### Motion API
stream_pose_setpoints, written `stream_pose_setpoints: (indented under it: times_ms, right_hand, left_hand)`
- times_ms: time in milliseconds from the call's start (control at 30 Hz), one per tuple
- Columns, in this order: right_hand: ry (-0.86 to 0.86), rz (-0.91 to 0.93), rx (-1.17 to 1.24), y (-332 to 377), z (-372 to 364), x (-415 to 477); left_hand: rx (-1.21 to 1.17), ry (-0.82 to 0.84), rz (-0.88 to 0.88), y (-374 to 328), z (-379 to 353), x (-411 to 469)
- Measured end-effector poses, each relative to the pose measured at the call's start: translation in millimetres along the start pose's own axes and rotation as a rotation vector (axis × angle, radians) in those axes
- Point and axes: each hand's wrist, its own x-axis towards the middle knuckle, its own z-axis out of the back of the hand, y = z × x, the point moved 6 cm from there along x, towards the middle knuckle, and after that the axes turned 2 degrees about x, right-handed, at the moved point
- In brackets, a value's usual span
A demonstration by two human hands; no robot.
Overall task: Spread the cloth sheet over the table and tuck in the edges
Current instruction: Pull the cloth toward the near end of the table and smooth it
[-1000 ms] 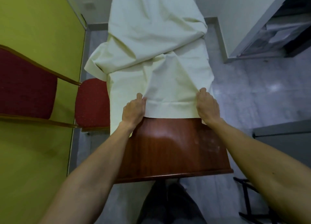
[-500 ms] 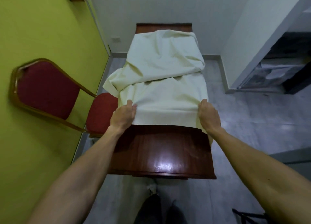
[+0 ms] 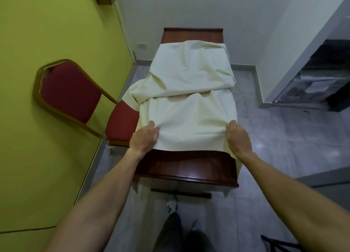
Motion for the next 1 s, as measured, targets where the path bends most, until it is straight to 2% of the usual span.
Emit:
stream_pose_setpoints:
  times_ms: [633,1000]
  right_hand:
    - [0.165,-0.075,-0.019,-44.2,-40.7,-107.1]
    - [0.191,-0.131,-0.060,-72.3,-42.8,-123.8]
  left_hand:
    - [-0.032,0.103,0.067,14.7,-57.1,-80.9]
    - [-0.063,0.134,0.072,-9.8,-69.8,-100.6]
